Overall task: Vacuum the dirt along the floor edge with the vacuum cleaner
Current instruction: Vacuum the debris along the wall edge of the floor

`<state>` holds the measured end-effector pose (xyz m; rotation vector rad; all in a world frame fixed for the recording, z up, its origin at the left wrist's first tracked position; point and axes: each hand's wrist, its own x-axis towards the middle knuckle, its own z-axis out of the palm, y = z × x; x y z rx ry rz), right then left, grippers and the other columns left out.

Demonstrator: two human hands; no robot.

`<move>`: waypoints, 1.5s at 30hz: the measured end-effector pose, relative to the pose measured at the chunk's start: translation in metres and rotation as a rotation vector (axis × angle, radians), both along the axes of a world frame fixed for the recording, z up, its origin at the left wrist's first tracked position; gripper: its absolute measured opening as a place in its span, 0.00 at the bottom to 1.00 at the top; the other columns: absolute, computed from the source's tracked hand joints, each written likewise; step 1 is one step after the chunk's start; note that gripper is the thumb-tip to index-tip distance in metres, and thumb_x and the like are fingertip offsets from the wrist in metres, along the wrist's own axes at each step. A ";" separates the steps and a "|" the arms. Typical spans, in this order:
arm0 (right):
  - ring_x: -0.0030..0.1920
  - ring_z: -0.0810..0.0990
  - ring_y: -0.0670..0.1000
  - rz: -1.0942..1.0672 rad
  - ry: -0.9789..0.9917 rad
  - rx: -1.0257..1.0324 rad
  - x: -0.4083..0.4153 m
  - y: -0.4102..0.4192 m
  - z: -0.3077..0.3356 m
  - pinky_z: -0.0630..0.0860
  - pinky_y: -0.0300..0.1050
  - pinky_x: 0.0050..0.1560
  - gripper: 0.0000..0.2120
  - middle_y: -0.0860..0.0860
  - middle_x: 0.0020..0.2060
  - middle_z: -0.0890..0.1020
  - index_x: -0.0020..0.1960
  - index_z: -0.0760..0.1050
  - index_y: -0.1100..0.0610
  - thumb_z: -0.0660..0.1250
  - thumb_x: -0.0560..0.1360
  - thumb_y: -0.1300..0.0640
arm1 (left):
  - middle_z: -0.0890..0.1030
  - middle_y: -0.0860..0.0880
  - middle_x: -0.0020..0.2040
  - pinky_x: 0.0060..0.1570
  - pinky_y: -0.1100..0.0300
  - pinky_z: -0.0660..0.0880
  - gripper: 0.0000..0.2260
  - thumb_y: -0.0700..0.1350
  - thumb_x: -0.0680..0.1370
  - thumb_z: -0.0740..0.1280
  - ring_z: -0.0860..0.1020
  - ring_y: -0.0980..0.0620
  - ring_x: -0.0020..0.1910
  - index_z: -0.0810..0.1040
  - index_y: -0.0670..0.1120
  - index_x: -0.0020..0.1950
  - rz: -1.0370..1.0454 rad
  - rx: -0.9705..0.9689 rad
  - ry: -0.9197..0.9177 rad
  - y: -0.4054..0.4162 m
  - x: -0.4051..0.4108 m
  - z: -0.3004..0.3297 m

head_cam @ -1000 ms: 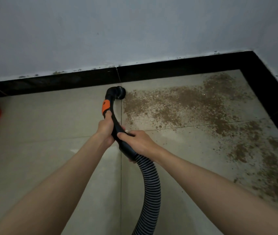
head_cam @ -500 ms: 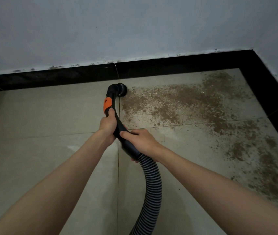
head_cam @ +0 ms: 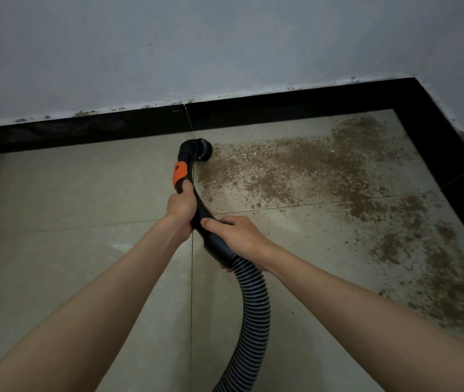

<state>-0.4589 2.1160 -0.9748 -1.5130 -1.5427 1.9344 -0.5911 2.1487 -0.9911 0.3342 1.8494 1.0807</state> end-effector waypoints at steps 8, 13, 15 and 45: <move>0.37 0.80 0.55 -0.076 -0.008 -0.009 0.023 0.009 -0.001 0.79 0.55 0.46 0.16 0.53 0.36 0.81 0.38 0.77 0.56 0.68 0.74 0.43 | 0.75 0.45 0.38 0.38 0.55 0.75 0.20 0.55 0.82 0.54 0.75 0.48 0.35 0.71 0.38 0.57 -0.093 0.005 0.014 0.019 0.028 -0.002; 0.35 0.80 0.54 -0.091 0.013 -0.029 0.027 0.011 -0.002 0.78 0.51 0.41 0.16 0.53 0.35 0.81 0.38 0.78 0.55 0.68 0.75 0.43 | 0.75 0.44 0.40 0.49 0.49 0.76 0.20 0.55 0.82 0.55 0.75 0.45 0.39 0.70 0.38 0.57 -0.096 0.011 0.017 0.022 0.031 -0.002; 0.35 0.80 0.54 -0.085 0.021 -0.037 0.026 0.010 -0.001 0.78 0.50 0.40 0.16 0.53 0.36 0.81 0.39 0.77 0.55 0.68 0.75 0.43 | 0.74 0.45 0.39 0.41 0.52 0.77 0.19 0.55 0.82 0.55 0.75 0.47 0.36 0.70 0.38 0.57 -0.096 0.008 0.022 0.021 0.030 -0.001; 0.27 0.76 0.46 0.076 -0.190 0.161 0.033 0.024 -0.036 0.67 0.36 0.25 0.27 0.48 0.30 0.77 0.32 0.71 0.52 0.55 0.76 0.31 | 0.71 0.48 0.30 0.34 0.56 0.73 0.20 0.61 0.79 0.59 0.71 0.51 0.28 0.71 0.43 0.45 -0.222 0.063 -0.205 0.037 0.038 -0.016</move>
